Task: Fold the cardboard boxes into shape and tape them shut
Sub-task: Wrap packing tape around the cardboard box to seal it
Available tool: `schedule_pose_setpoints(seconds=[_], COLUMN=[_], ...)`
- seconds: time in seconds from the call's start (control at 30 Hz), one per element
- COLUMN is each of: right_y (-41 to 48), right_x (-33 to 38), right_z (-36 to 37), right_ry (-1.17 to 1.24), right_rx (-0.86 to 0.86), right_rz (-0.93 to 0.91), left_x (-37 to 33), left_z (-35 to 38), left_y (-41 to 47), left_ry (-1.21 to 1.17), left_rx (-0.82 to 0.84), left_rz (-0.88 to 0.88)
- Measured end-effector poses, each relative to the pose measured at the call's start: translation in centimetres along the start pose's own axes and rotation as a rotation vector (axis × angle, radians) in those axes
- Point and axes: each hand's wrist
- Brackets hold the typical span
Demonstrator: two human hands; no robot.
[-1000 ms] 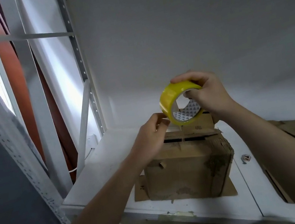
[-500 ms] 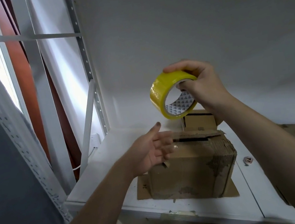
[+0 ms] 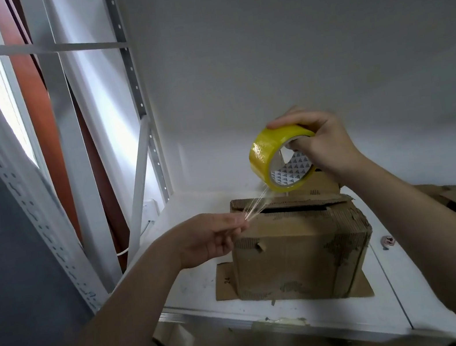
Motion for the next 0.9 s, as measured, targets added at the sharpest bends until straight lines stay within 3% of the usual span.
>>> schedule_pose_setpoints(seconds=[0.2,0.43,0.53,0.7,0.9], right_y=[0.0,-0.2,-0.6,-1.0,-2.1], right_x=[-1.0,-1.9,-2.6,-4.0,-5.2], right_z=[-0.4,-0.3,0.2,-0.7,-1.3], right_ry=[0.059,0.054,-0.012,-0.172,-0.356], right_rx=[-0.029,-0.034,0.004,0.109,0.241], right_rz=[0.023,0.004,0.002,0.004,-0.013], left_x=[-0.3,-0.5,-1.2,-2.2,-1.1], left_z=[-0.7,-2.2,-3.3,-6.5,-9.2], left_y=[-0.3,-0.3,0.3,1.1,2.2], left_ry=[0.121,0.026,-0.022,0.136,0.186], left_rx=[-0.001,-0.129,-0.24,-0.469,-0.475], left_rz=[-0.083,-0.008,0.073,0.166,0.155])
Point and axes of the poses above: each hand's wrist, its own y-axis towards the middle knuckle, its own z-axis out of the palm, x = y × z, and after that the axes turned 4 degrees about -x, right-handed
